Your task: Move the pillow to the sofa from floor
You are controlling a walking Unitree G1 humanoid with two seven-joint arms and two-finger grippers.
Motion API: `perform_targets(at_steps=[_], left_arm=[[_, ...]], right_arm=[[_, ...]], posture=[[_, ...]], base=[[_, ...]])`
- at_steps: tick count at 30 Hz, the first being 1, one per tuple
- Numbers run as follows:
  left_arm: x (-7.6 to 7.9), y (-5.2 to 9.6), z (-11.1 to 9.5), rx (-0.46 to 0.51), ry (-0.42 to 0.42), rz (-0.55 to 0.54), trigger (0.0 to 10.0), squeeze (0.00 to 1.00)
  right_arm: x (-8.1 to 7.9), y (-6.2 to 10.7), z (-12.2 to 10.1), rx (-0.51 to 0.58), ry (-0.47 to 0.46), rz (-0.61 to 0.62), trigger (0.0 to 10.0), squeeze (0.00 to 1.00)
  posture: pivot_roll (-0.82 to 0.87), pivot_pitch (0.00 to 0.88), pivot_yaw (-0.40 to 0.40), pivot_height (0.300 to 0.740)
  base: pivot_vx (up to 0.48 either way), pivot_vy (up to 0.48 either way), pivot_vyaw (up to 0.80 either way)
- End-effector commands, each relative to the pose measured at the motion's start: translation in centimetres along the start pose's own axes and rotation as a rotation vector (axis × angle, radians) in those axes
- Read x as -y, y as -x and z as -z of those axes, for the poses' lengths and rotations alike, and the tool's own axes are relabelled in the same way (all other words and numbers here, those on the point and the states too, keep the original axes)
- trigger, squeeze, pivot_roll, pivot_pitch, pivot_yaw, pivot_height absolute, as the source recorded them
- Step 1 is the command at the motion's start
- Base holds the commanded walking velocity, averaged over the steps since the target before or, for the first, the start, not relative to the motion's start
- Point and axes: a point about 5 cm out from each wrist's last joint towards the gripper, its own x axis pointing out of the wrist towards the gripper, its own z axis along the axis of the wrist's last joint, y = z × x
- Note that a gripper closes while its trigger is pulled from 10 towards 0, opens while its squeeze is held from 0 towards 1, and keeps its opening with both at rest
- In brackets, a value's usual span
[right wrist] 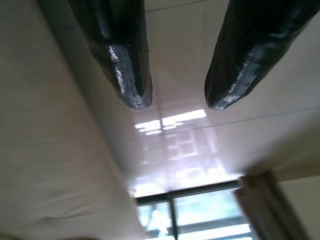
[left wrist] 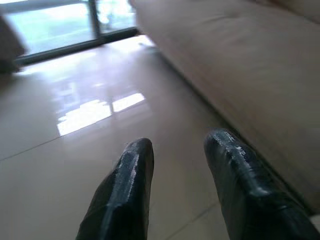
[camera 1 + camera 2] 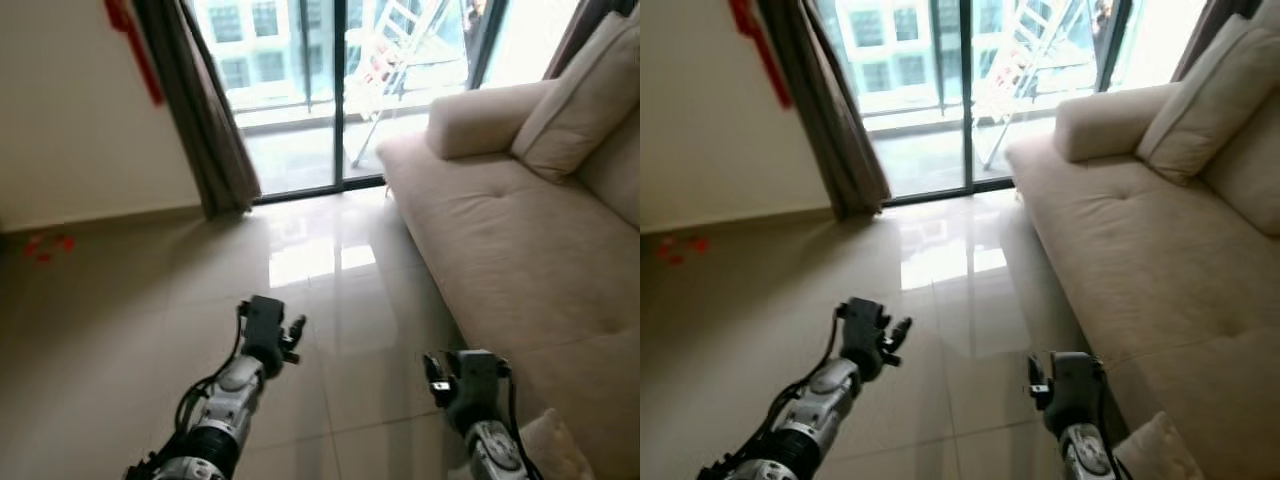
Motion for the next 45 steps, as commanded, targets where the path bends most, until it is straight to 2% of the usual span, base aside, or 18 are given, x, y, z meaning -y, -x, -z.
perform_targets(at_steps=[1, 45], left_arm=[[-0.3, 0.2, 0.5, -0.025, 0.006, -0.003, 10.0, 0.00], [0.4, 0.2, 2.2, -0.068, 0.028, 0.044, 10.0, 0.00]], right_arm=[[-0.3, 0.2, 0.3, -0.013, -0.013, -0.002, 10.0, 0.00], [0.3, 1.1, 0.3, -0.016, -0.009, 0.043, 10.0, 0.00]], posture=[[0.05, 0.000, 0.063, 0.740], [0.02, 0.000, 0.067, 0.740]], base=[[0.000, 0.480, -0.77], [0.000, 0.050, -0.77]])
